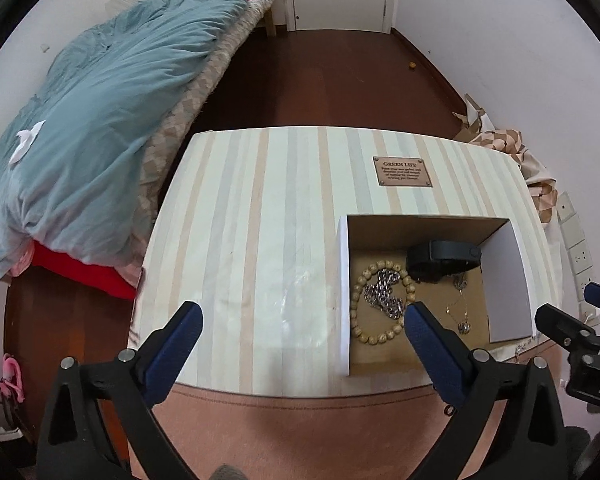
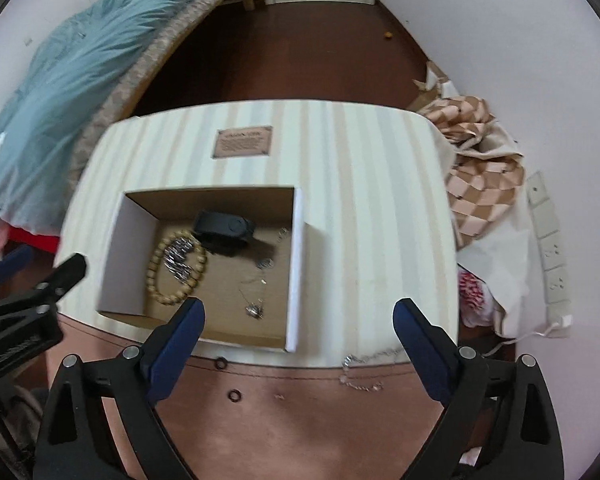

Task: Organize jewelry
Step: 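Lift both open tools out of the box back over the mat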

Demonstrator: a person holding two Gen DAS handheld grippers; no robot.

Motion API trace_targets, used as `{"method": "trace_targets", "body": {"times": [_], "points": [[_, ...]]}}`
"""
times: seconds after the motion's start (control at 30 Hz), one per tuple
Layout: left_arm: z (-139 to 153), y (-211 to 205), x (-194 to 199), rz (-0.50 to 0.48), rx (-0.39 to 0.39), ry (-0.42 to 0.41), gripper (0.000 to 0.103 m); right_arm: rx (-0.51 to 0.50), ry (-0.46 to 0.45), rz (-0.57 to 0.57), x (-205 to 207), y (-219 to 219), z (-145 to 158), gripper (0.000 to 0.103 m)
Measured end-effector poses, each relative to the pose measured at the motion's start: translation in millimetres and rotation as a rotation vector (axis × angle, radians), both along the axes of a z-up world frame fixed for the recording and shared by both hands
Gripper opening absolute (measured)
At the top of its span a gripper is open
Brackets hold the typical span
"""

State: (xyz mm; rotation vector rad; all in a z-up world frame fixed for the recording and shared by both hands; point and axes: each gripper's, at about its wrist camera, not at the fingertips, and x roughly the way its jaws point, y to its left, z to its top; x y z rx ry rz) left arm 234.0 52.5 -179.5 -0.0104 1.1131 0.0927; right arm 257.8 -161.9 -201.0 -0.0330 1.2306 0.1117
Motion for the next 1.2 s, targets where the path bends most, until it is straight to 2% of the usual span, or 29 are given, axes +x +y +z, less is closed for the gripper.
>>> {"method": "trace_targets", "body": {"times": [0.17,0.37,0.57,0.8,1.0,1.2], "points": [[6,-3,-15,-0.001,0.0,-0.016,0.103,-0.019,-0.015,-0.004,-14,3,0,0.101],[24,-8,-33,0.008,0.0,-0.054,0.103,-0.025,-0.063,-0.015,-30,4,18,0.101],[51,-9,-57,0.021,-0.02,-0.106,0.103,-0.019,-0.143,-0.026,-54,0,52,0.101],[87,-10,-91,0.042,-0.002,-0.164,0.103,-0.012,-0.233,-0.036,-92,-5,93,0.101],[118,-18,-121,0.019,-0.002,-0.229,0.103,-0.014,-0.307,-0.039,-124,-9,127,0.101],[138,-21,-141,0.012,-0.02,-0.253,0.103,0.009,-0.348,-0.046,-145,-14,151,0.101]]}}
